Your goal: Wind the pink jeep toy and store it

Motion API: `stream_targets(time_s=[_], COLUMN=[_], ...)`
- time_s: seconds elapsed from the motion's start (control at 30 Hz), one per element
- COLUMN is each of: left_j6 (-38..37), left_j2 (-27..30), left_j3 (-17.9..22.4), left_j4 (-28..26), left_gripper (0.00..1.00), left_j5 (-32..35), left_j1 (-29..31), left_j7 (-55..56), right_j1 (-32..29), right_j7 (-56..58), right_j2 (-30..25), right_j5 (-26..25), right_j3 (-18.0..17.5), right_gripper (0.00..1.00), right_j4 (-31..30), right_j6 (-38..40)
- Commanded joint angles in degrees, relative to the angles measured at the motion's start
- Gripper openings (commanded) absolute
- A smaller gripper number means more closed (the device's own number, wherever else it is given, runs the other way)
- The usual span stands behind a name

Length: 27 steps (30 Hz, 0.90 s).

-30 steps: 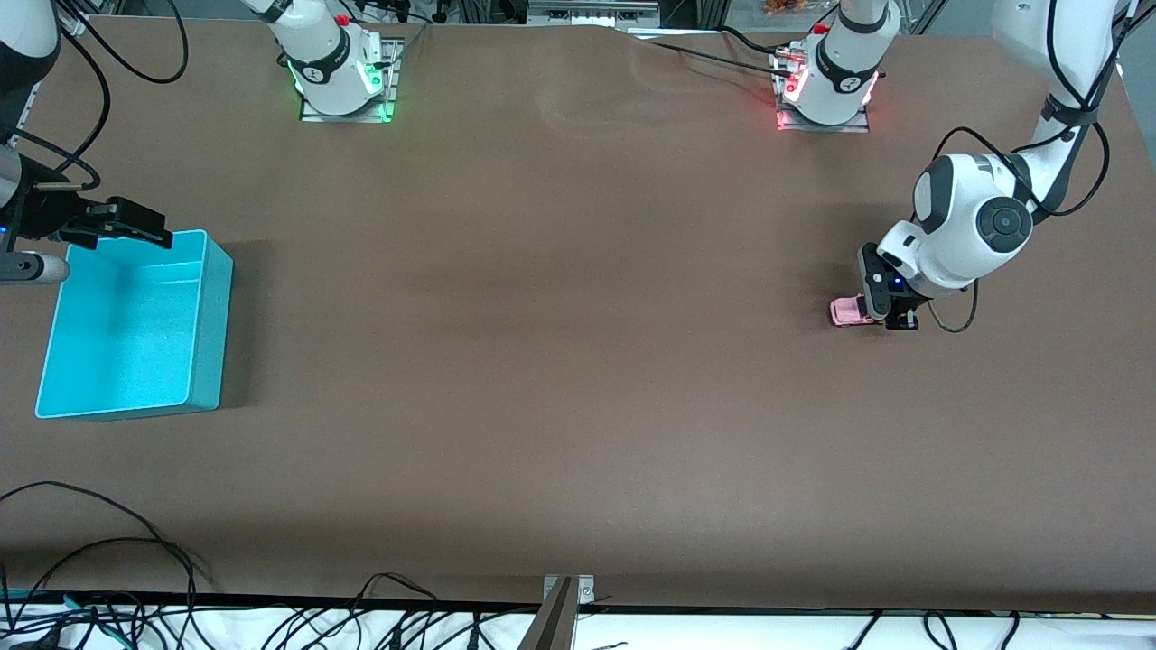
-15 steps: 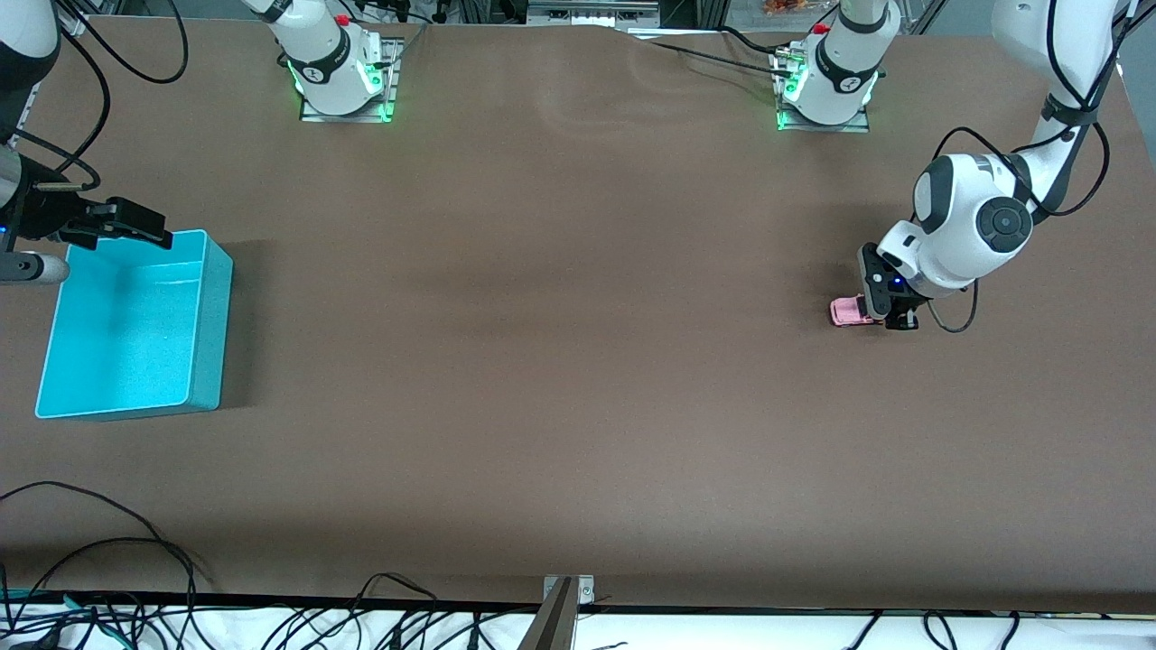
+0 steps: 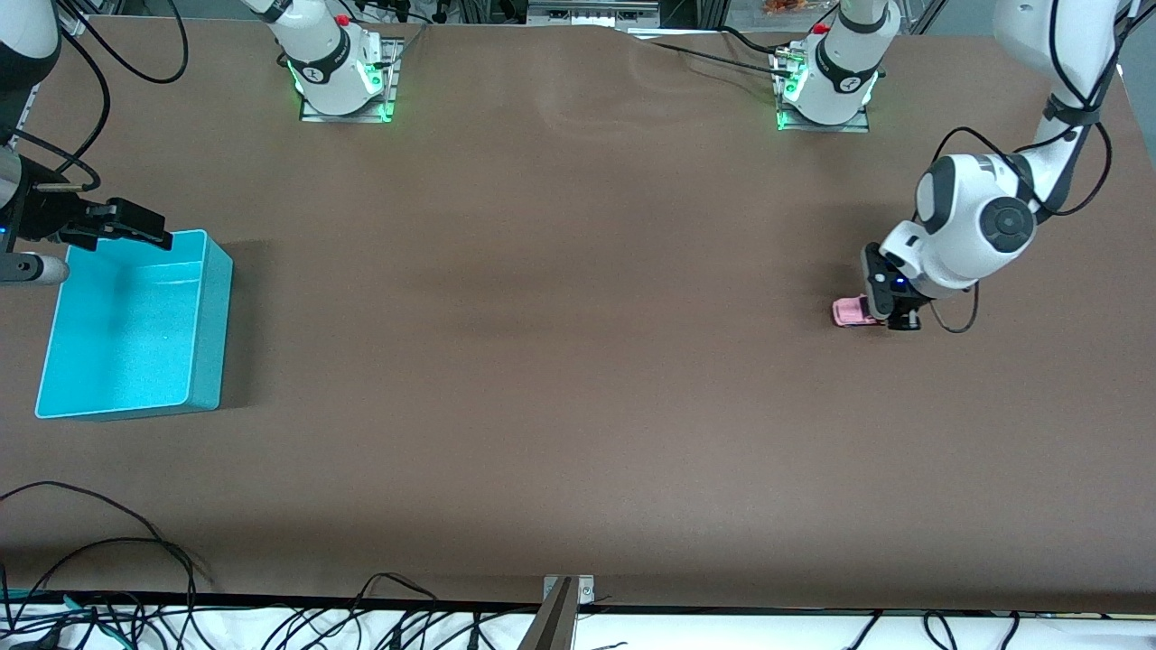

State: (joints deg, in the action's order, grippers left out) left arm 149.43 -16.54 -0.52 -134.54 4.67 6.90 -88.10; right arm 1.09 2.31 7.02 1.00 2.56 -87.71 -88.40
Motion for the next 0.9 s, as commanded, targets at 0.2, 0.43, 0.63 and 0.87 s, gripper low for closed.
stream_targets(time_s=[0.2, 0.43, 0.63, 0.87], left_j6=[-0.54, -0.63, -0.63, -0.63], left_j2=[-3.41, -3.67, -3.85, -4.03], left_j3=[4.39, 4.39, 4.39, 4.39], left_j4=[7.01, 6.92, 6.83, 6.75], left_gripper=[0.0, 0.0, 0.0, 0.0], left_j5=[1.57, 1.57, 1.48, 1.48], left_j1=[1.98, 2.06, 2.06, 2.06], left_j7=[-6.65, -6.73, -6.73, -6.47], right_j1=[-0.12, -0.03, -0.03, -0.03], right_j7=[-0.73, -0.73, -0.73, -0.73], right_j2=[-0.78, -0.78, -0.6, -0.6], right_j5=[-0.03, -0.03, -0.03, -0.03], right_j3=[-0.01, -0.01, -0.01, -0.01], right_gripper=[1.0, 1.0, 1.0, 1.0], right_j4=[-1.06, -0.98, -0.98, -0.98], right_j6=[-0.28, -0.37, -0.46, -0.63])
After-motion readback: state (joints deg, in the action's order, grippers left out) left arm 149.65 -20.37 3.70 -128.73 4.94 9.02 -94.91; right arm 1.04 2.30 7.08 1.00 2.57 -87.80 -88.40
